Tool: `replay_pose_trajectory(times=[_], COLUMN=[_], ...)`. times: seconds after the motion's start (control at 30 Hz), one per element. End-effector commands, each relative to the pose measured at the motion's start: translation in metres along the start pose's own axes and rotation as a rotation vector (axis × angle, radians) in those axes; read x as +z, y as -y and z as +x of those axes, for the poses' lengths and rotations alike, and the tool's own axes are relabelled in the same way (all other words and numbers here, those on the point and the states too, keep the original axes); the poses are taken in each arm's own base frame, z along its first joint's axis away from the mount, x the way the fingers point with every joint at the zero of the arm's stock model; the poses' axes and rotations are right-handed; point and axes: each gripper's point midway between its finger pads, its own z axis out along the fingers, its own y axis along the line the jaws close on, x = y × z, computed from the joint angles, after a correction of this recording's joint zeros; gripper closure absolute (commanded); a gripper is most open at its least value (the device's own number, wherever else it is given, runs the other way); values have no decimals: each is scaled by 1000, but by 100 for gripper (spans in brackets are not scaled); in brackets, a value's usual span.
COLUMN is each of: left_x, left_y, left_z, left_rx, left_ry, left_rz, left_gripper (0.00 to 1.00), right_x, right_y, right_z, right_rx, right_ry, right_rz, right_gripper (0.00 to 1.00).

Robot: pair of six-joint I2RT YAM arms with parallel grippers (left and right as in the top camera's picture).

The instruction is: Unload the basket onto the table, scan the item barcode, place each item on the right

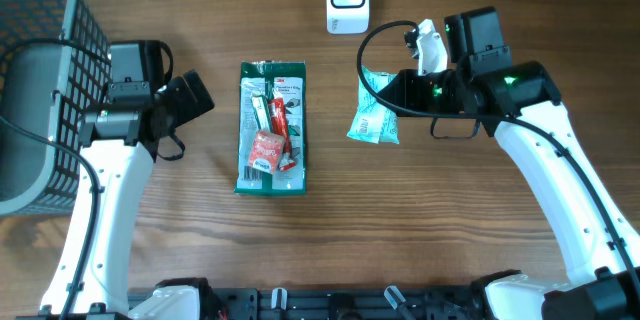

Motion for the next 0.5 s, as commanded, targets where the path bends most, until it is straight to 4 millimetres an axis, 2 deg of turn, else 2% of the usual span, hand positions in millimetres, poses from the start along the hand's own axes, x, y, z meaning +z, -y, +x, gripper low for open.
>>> replay_pose_trajectory(times=[0.0, 0.17, 0.27, 0.47], left_x=[0, 0, 0, 0], left_y=[-2, -2, -2, -2], left_z=[-3, -3, -3, -3], left_rx=[7, 7, 7, 7], left_ry=[9, 9, 9, 8], left_rz=[-8, -8, -8, -9], left_gripper=[0, 0, 0, 0], right_x=[-4, -4, -4, -4], right_y=[-5, -5, -5, -5], right_z=[0, 1, 1, 1], right_rx=[-24, -21, -21, -20], right_ry=[8, 3, 3, 3], right_rz=[-18, -17, -18, -18], right_gripper=[87, 87, 95, 96])
